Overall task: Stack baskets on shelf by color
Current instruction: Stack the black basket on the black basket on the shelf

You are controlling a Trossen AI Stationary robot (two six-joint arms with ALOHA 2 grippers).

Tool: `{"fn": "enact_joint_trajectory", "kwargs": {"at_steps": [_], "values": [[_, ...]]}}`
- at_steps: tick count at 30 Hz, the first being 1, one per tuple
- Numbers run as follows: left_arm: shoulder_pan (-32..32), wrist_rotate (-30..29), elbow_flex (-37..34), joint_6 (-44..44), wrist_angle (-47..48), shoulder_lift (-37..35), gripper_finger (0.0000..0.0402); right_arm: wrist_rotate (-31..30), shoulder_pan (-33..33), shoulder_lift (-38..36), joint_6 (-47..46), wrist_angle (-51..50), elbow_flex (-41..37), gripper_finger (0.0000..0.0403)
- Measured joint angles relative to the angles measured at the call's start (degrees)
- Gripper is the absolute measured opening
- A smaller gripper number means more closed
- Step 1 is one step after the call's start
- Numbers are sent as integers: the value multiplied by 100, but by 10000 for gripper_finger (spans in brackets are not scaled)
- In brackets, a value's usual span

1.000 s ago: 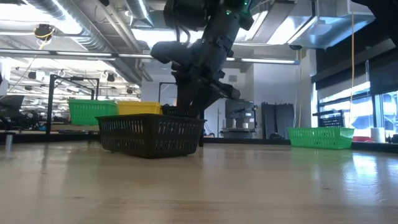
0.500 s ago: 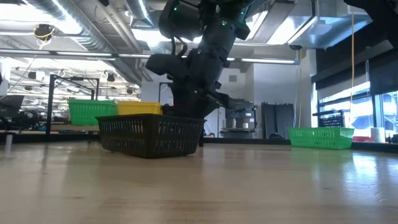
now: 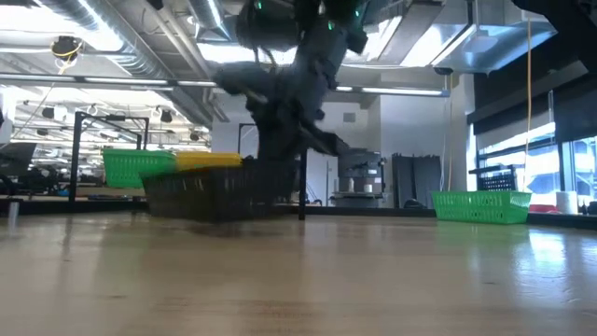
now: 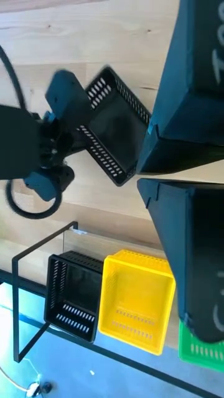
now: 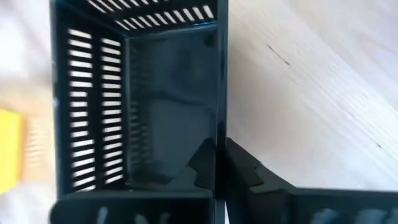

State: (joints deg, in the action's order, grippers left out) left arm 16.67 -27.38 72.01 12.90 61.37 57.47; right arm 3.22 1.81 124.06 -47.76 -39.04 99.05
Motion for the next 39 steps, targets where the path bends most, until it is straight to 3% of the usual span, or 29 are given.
{"fn": "enact_joint_trajectory", "kwargs": {"at_steps": [6, 14, 23, 34, 39], "values": [[0, 0, 0, -145, 72, 0, 14, -176, 127, 1, 45, -978, 1109, 4], [7, -1, 0, -217, 121, -113, 14, -1285, 259, 1, -134, -2511, 2650, 2], [180, -1, 2, -296, 118, -300, 14, -2634, -113, -69, -561, -2523, 3578, 1], [380, -14, 2, -490, 115, -392, 14, -2262, -1244, -123, -752, -2612, 3562, 2], [367, -333, 2, -653, 78, -390, 14, -2218, -1586, -123, -604, -2608, 3560, 2]]}}
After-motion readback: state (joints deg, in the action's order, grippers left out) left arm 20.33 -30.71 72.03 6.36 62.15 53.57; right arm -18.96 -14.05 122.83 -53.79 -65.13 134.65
